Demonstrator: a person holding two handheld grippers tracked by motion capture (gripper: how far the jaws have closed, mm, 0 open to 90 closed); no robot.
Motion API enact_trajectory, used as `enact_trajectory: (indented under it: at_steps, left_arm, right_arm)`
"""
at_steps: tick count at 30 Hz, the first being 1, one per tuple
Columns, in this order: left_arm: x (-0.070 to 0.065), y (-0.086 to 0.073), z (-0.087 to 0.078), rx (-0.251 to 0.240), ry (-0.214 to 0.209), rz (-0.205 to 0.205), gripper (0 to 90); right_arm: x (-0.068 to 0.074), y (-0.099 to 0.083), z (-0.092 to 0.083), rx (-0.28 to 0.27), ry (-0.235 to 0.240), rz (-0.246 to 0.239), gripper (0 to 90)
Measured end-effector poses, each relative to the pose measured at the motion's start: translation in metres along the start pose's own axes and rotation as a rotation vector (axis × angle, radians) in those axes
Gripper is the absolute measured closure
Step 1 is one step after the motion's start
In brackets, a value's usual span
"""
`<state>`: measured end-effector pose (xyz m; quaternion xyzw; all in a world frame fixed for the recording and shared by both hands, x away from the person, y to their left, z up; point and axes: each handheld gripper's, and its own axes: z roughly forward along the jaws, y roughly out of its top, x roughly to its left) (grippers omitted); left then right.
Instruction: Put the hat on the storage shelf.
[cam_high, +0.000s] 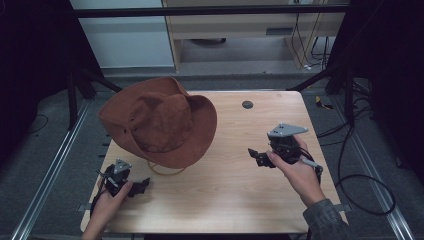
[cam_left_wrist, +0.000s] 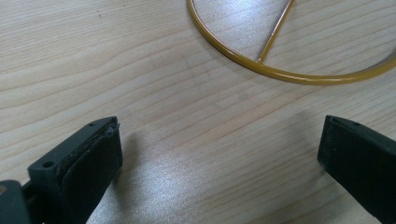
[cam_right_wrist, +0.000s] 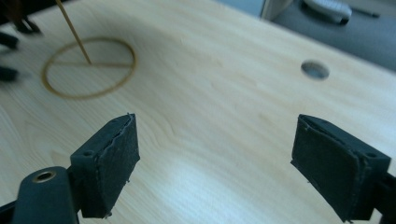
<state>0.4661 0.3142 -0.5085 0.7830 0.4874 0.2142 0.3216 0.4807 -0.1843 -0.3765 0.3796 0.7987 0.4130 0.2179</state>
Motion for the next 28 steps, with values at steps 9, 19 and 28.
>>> enact_trajectory:
  at_steps: [9,19,28]
  left_arm:
    - [0.000,0.000,0.000,0.001,0.000,0.003,0.0]
    - [0.000,0.000,0.000,0.001,-0.001,-0.002,0.0]
    - [0.000,0.000,0.000,0.002,-0.002,-0.002,0.0]
  right_arm:
    - [-0.005,-0.055,0.032,0.088,-0.024,0.045,15.4]
    - [-0.002,-0.101,0.061,0.156,-0.051,0.078,14.7]
    - [0.000,-0.114,0.072,0.143,-0.078,0.098,9.9]
